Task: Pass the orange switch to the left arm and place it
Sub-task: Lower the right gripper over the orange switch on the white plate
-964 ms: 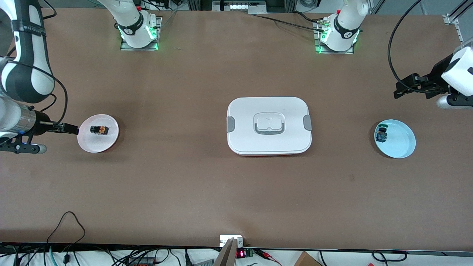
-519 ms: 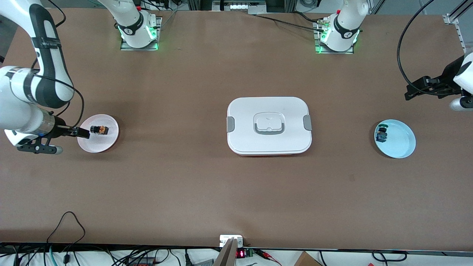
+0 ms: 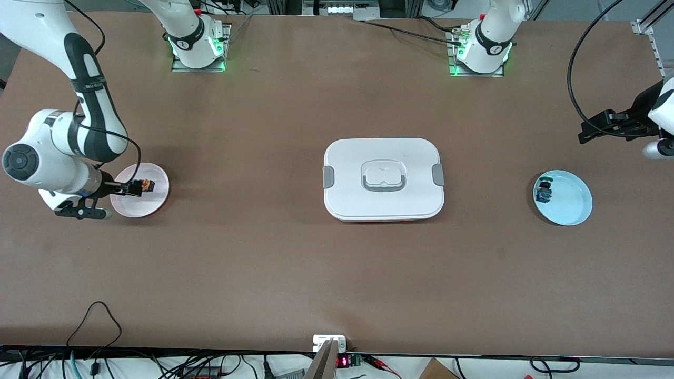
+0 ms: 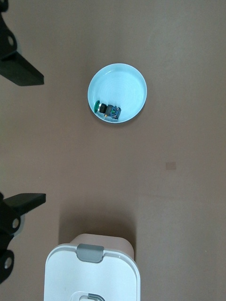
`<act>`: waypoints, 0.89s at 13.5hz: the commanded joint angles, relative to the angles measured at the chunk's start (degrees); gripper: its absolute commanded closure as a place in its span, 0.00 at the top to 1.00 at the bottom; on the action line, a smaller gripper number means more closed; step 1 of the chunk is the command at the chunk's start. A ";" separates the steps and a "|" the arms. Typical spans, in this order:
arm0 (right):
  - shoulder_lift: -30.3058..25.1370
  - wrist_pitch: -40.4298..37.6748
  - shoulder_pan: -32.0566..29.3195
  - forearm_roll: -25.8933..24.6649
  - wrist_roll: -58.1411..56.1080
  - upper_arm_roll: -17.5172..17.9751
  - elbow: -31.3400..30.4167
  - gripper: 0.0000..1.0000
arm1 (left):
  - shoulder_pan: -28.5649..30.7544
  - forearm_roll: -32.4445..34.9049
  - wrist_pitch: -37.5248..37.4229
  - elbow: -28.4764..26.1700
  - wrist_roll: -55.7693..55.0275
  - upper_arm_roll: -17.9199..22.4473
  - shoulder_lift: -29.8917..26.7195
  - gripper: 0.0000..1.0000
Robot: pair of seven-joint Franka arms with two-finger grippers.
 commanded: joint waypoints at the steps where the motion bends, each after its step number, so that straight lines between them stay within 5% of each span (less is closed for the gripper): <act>1: 0.94 2.75 -0.28 -3.43 -0.87 0.28 -1.05 1.00 | 0.08 2.12 -0.66 1.56 0.29 -0.42 0.69 1.00; 12: 1.38 7.39 -0.28 -3.61 -0.70 1.77 -5.53 1.00 | -0.01 2.12 -0.75 1.56 0.20 -0.51 0.69 1.00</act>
